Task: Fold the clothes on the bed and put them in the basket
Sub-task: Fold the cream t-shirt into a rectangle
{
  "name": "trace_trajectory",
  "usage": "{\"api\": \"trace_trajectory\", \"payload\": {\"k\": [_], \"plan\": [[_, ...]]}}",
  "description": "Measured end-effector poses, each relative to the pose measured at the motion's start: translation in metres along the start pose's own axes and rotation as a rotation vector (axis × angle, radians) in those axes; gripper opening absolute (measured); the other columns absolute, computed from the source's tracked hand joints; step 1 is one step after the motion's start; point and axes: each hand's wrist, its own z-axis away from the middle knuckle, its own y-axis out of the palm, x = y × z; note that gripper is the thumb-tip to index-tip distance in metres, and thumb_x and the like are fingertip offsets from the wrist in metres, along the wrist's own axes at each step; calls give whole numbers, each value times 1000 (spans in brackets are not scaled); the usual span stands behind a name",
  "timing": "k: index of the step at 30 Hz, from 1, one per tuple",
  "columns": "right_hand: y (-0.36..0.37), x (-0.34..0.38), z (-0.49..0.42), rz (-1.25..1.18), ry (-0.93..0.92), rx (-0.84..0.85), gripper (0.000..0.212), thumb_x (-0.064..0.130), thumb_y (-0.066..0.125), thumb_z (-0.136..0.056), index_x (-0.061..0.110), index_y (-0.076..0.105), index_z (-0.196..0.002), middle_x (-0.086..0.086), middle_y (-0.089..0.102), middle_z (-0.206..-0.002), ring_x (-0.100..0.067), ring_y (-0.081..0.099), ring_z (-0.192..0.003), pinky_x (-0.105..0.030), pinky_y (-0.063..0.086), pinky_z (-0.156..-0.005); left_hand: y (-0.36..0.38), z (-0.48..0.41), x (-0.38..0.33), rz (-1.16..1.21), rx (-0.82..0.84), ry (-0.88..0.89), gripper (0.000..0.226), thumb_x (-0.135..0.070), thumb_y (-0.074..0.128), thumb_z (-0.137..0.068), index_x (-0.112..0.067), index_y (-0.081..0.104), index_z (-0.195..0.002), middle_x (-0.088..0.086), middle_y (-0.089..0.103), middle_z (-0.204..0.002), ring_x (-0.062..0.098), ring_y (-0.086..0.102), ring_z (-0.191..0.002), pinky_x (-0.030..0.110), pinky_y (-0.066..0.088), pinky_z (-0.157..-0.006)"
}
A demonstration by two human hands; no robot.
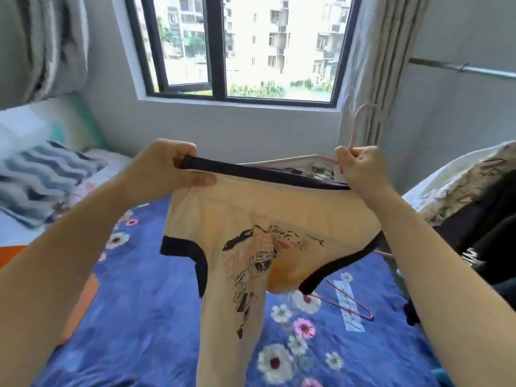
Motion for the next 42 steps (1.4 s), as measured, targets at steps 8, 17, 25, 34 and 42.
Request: {"api": "trace_trajectory", "payload": {"k": [8,17,25,34,42], "plan": [[87,20,-48,-93,-30,-60,48,21,52,-96,15,42,-50,5,38,-42,-2,34,-33,-13,26,-38,-46,-17,69,171,-43,-78,73,-77,77,-46,-11,52,-63,-5,40,-53,10,36,-52,18,33,-50],[148,-7,-128,-857,564,154,40,27,34,-100,18,42,-61,5,43,-44,-12,40,-44,-26,31,-52,-20,-43,146,124,-76,-320,44,-28,83,-73,-6,48,-60,-10,36,-48,5,31,-48,16,25,-45],[220,-96,-138,-247,569,598,34,25,40,-101,2,65,-95,-10,58,-82,-18,57,-59,-26,48,-56,82,-58,233,-148,-1,-676,28,-1,62,-81,-9,46,-60,8,44,-57,23,39,-58,31,22,-51],[202,-276,-76,-92,744,748,22,7,49,-100,-6,65,-94,-15,63,-81,-16,57,-62,-20,48,-57,201,-11,288,-238,135,-895,32,14,42,-74,-12,35,-56,4,36,-56,23,30,-58,33,17,-49],[196,-408,-28,262,964,679,30,-4,51,-93,0,60,-65,-23,64,-73,-28,53,-69,-32,52,-69,259,-10,296,-212,240,-967,30,9,41,-71,-17,35,-58,0,40,-59,26,35,-63,31,25,-56]]}}
